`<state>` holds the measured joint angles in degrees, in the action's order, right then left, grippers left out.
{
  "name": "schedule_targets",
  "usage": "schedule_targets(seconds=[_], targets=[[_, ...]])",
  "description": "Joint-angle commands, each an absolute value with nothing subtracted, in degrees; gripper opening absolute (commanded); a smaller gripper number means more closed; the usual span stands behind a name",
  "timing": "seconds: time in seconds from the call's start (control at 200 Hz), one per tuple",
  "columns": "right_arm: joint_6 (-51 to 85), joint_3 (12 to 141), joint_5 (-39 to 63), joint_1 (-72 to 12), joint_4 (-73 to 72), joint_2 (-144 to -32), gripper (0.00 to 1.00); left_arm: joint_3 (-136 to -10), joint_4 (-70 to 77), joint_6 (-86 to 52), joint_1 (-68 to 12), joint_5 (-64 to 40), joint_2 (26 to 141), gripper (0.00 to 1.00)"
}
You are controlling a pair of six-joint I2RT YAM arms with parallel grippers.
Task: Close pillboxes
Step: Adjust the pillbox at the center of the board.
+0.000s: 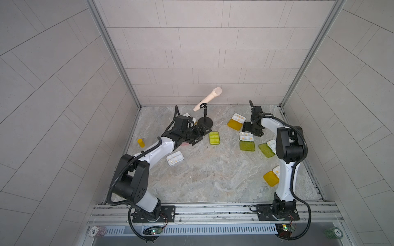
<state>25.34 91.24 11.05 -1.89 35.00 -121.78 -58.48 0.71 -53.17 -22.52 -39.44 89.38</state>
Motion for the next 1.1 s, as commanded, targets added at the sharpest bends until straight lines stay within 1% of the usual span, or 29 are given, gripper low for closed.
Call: schedule_targets(seconds=[0.0,0.205,0.43,0.61,0.756,0.856,0.951,1.096], targets=[[25.48,89.30,16.90,-3.18,35.68,-120.50,0.87,-58.06,2.10,-53.72,-22.32,-40.16,89.38,0.97],[24.24,90.22,19.09,-6.81,36.45,-120.61,0.86,-58.15,2.11,-53.72,-22.32,-40.19,89.19,0.97],[23.35,90.35,23.79,-10.16,35.86,-120.63,0.83,-58.14,2.04,-53.70,-22.32,-40.33,89.05,0.97],[21.30,89.64,28.08,-12.02,36.66,-120.18,0.81,-58.16,2.02,-53.58,-22.32,-40.30,88.94,0.97],[19.65,88.04,28.85,-13.13,38.07,-118.54,0.81,-58.14,1.98,-53.59,-22.32,-40.43,88.68,0.97],[19.46,86.89,24.89,-13.96,39.24,-116.18,0.81,-58.12,2.08,-53.68,-22.32,-40.51,88.50,0.97],[20.83,86.13,15.90,-15.12,40.82,-113.21,0.81,-58.10,2.11,-53.79,-22.32,-40.54,88.35,0.97],[27.20,82.08,2.79,-17.55,40.62,-108.14,0.82,-57.93,2.11,-53.90,-22.32,-40.29,87.69,0.97]])
